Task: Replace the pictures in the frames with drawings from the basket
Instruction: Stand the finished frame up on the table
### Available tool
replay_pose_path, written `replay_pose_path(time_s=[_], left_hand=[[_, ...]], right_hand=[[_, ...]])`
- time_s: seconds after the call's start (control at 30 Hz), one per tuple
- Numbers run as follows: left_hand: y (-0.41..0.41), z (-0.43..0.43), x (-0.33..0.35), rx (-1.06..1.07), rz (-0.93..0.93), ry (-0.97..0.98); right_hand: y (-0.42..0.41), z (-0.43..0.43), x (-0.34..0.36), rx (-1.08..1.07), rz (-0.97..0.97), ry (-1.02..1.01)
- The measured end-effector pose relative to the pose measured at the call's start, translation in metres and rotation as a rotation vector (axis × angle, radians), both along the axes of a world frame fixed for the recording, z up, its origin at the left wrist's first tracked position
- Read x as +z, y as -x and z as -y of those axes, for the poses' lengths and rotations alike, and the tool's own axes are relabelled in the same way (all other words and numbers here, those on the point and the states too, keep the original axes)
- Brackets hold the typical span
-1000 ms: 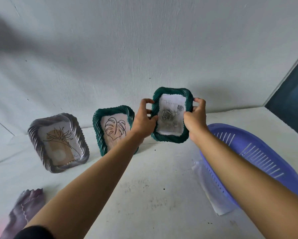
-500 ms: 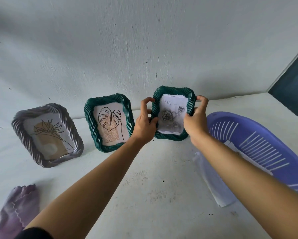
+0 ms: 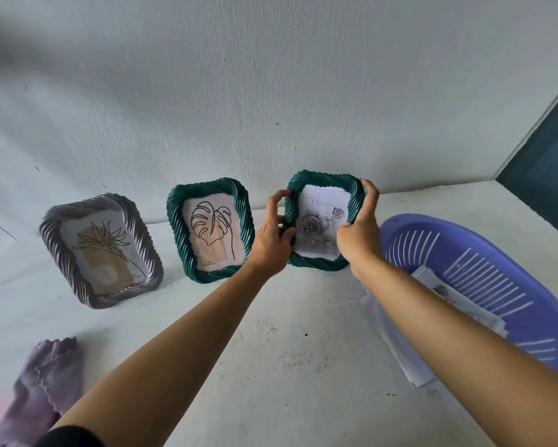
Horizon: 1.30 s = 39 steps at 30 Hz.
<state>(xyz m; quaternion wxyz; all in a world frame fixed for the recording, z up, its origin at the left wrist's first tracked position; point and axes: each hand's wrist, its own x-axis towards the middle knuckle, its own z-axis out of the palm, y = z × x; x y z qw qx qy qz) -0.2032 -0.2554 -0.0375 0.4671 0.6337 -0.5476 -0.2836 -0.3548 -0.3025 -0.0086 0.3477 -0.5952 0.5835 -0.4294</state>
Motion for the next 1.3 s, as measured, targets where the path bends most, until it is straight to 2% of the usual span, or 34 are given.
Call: replay_pose_path(time_s=[0.47,0.9,1.03,1.1,1.17,1.3], left_hand=[[0.004,-0.013,0.008,-0.012,0.007,0.0],[-0.011,-0.063,0.038,0.008,-0.12,-0.031],[-0.021,-0.1,0.05,0.081,-0.107,-0.018],[-0.03,-0.122,0.053,0.132,-0.104,-0.019],[-0.042,-0.146,0.052,0.195,-0.109,-0.031],[-0.065,-0.199,0.046,0.329,-0.118,-0.012]], right_hand=[[-0.002,-0.014,0.004,-0.011,0.036,0.001],[0.008,-0.054,0.016,0.06,0.009,0.196],[0.013,-0.08,0.017,0.103,-0.003,0.262],[0.015,-0.091,0.017,0.16,-0.008,0.285],[0.018,-0.101,0.015,0.303,-0.015,0.266],[0.028,-0.127,0.008,0.593,-0.158,0.211]])
